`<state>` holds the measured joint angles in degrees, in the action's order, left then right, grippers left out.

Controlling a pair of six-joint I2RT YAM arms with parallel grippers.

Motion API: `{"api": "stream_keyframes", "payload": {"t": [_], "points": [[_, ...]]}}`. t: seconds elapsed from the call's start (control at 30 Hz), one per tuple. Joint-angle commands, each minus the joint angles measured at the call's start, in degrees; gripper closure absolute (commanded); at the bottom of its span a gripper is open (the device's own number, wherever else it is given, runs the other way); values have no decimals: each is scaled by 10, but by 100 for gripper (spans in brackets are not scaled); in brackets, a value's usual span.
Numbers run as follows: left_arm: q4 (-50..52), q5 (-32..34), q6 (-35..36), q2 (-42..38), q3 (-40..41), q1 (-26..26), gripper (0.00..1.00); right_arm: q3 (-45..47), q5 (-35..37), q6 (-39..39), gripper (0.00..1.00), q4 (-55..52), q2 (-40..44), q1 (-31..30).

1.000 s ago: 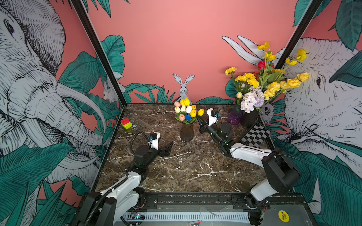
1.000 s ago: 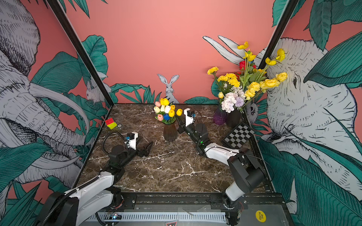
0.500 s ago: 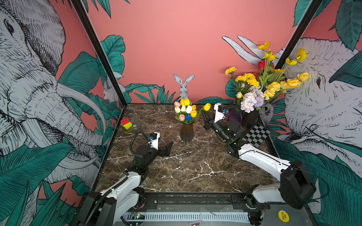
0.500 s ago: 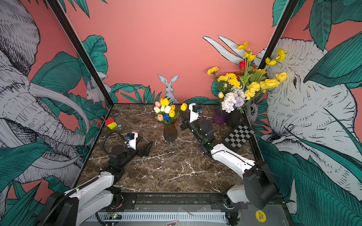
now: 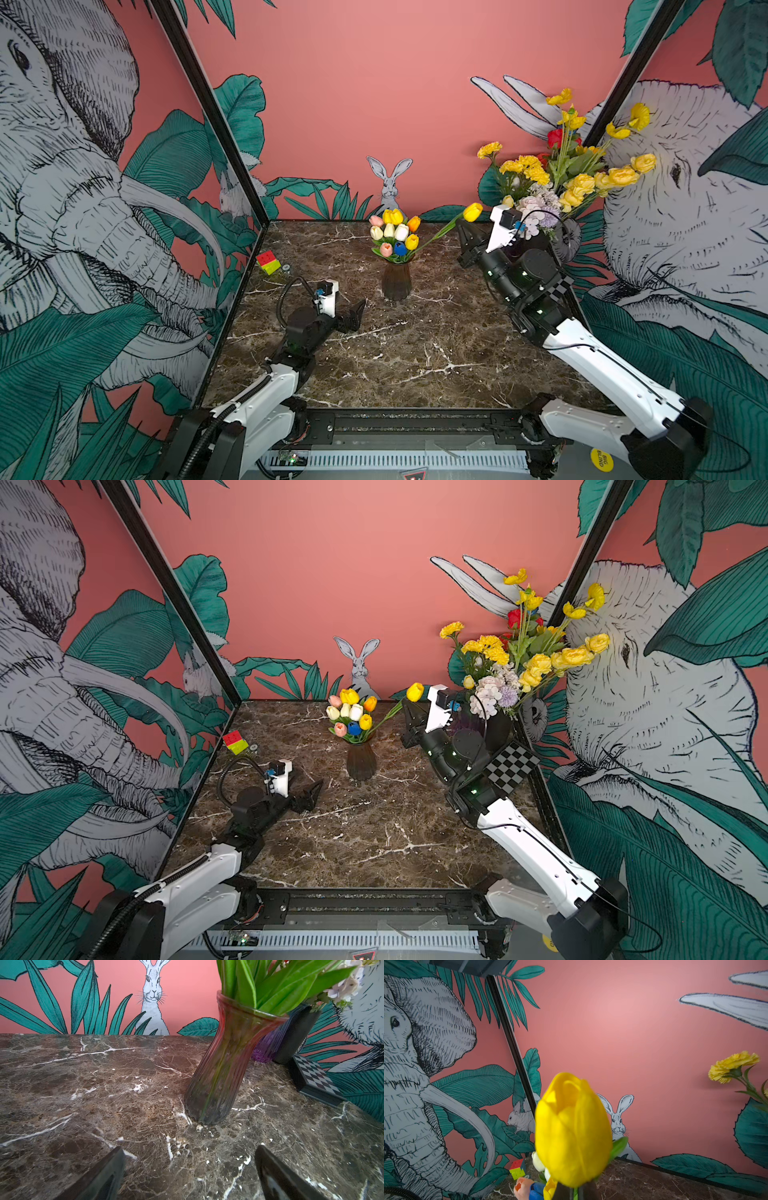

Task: Pick out yellow flowers from the vase
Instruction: Pick up the flower from the vase.

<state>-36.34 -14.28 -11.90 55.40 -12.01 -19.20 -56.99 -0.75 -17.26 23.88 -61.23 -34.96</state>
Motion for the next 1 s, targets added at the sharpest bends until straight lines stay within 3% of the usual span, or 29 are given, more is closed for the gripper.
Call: {"api": "stream_keyframes", "payload": {"t": [0.0,0.37,0.53,0.73,0.87,0.97], "points": [[10,5,8,-9,-15,-2,2,-28,16,5,100,-49,35,0],[131,26,10,-36,-63,-14,6,-21,87,12,100,-272,163,0],[247,107,70,-75,-126,-143,6,33,103,-19,100,-352,187,0],[261,104,105,-91,-157,-277,6,111,12,-119,100,-331,176,-1],[270,48,100,-41,-198,-299,6,149,-88,-150,100,-243,141,-22],[260,8,99,1,-214,-316,8,168,-99,-159,100,-176,115,-57]]}}
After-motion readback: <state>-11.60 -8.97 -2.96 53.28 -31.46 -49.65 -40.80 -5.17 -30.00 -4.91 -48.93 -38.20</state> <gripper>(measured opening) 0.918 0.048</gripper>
